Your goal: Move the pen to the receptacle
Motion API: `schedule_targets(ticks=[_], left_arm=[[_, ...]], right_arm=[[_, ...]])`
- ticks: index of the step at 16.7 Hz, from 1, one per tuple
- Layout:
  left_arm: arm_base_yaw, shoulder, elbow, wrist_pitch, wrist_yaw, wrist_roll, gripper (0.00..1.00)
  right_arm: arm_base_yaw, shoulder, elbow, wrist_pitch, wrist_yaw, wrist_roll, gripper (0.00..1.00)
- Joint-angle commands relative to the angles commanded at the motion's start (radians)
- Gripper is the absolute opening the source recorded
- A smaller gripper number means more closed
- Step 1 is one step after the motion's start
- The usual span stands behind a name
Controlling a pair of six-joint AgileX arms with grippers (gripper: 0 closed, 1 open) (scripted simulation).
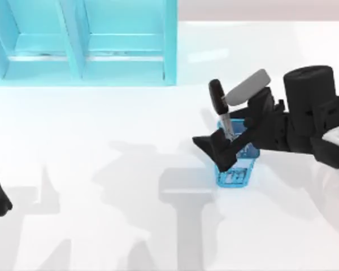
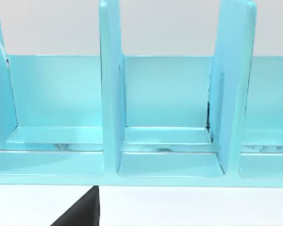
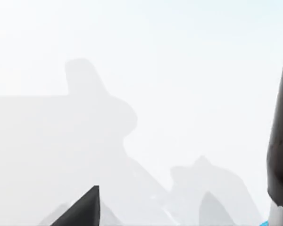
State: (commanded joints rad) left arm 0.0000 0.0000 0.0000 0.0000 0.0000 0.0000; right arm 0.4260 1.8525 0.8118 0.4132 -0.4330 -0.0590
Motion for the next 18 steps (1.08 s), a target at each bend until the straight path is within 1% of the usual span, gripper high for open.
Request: schedule_targets(ticks=[6,7,14,18], left_arm=[[0.000,0.000,0.000,0.000,0.000,0.000,1.00],[0.000,0.000,0.000,0.000,0.000,0.000,1.00],[0.000,0.000,0.000,0.000,0.000,0.000,1.00],[0.000,0.000,0.000,0.000,0.000,0.000,1.00]], right_arm=[[0.000,0.000,0.000,0.000,0.000,0.000,0.02],[0.000,0.000,0.000,0.000,0.000,0.000,0.00],[0.000,0.000,0.000,0.000,0.000,0.000,0.00],[-0.019,-0.012,0.018,-0.037,-0.025,-0.012,0.00]])
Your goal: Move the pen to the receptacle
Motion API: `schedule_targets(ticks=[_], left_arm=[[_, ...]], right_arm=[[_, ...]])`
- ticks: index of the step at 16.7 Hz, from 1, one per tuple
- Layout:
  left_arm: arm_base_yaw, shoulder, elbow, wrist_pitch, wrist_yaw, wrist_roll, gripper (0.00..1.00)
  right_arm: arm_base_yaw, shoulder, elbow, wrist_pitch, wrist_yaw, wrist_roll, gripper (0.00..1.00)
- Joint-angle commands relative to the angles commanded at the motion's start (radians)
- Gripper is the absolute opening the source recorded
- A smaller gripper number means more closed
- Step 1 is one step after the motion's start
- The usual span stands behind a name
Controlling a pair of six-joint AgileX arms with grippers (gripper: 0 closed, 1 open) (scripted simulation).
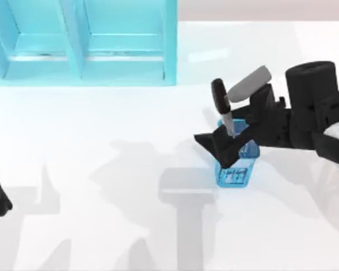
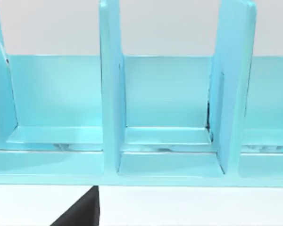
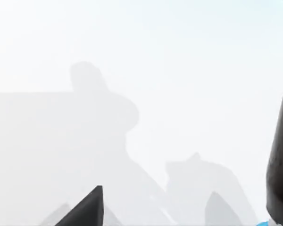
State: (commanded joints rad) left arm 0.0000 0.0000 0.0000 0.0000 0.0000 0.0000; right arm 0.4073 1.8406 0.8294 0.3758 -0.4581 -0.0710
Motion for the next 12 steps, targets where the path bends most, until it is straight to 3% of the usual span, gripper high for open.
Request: schedule_targets(ticks=[4,12], left_arm=[[0.000,0.000,0.000,0.000,0.000,0.000,1.00],[0.000,0.000,0.000,0.000,0.000,0.000,1.00]], right_arm=[[-0.106,-0.053,0.073,-0.194,-0.086,-0.077,0.00],[-0.389,-0.292,0.271,-0.777,-0.298,-0.322,0.00]])
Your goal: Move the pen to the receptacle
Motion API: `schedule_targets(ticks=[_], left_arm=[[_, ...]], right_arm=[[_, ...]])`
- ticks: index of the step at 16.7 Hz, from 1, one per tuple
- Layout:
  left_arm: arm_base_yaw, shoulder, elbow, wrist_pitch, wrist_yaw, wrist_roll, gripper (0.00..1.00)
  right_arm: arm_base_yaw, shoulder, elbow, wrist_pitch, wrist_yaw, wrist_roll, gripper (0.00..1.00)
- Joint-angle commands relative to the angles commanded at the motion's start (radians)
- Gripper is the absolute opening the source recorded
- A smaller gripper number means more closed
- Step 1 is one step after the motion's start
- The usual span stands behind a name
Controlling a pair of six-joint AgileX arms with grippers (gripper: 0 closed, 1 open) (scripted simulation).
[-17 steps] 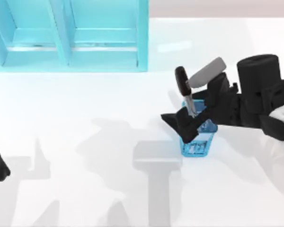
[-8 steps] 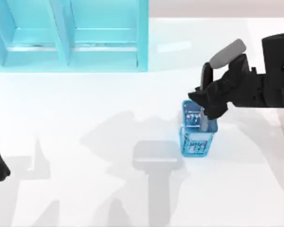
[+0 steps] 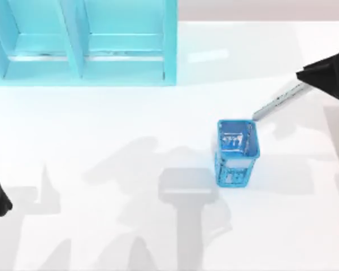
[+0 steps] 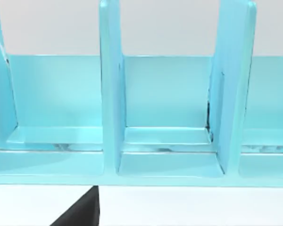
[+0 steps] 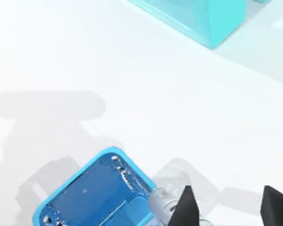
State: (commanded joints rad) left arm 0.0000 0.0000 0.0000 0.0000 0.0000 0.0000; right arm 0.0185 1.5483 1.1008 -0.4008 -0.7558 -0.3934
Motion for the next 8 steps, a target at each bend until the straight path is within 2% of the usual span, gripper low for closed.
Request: schedule_targets(ticks=[3,8], left_arm=[[0.000,0.000,0.000,0.000,0.000,0.000,1.00],[0.000,0.000,0.000,0.000,0.000,0.000,1.00]], right_arm=[[-0.059,-0.057,0.031,-0.094,-0.038,-0.054,0.00],[-0.060,-0.060,0.033,-0.104,-0.042,-0.057,0.00]])
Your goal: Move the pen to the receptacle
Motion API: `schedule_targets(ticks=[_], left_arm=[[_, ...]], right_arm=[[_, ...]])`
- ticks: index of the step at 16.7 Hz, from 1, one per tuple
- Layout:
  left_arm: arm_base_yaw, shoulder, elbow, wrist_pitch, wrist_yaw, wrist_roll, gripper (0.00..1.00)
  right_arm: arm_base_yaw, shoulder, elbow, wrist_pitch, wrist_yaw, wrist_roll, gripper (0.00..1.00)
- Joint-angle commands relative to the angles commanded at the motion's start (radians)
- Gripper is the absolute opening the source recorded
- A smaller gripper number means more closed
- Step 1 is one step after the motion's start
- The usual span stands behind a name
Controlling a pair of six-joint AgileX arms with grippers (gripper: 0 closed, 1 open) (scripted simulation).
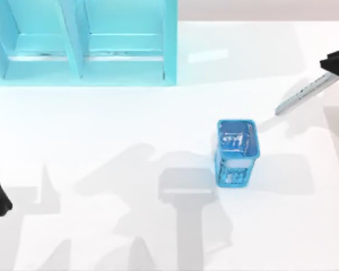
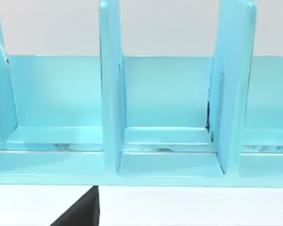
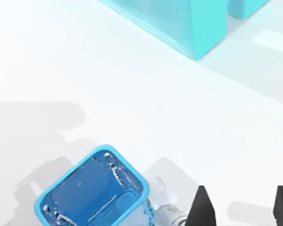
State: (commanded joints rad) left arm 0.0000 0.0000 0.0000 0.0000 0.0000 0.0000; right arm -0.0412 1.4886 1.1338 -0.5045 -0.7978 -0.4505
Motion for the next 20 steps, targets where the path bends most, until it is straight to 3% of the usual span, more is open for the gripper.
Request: schedule_targets(ticks=[5,13,20], left_arm=[[0.000,0.000,0.000,0.000,0.000,0.000,1.00],[0.000,0.000,0.000,0.000,0.000,0.000,1.00],[0.000,0.000,0.000,0.000,0.000,0.000,1.00]], right_arm=[[-0.069,-0.007,0.074,-0.116,0.098,-0.055,0.00],[-0.353,-0.077,0.290,-0.588,0.501,-0.202,0.00],[-0.389,-0.089,0.313,-0.631,0.548,-0.219,0.00]])
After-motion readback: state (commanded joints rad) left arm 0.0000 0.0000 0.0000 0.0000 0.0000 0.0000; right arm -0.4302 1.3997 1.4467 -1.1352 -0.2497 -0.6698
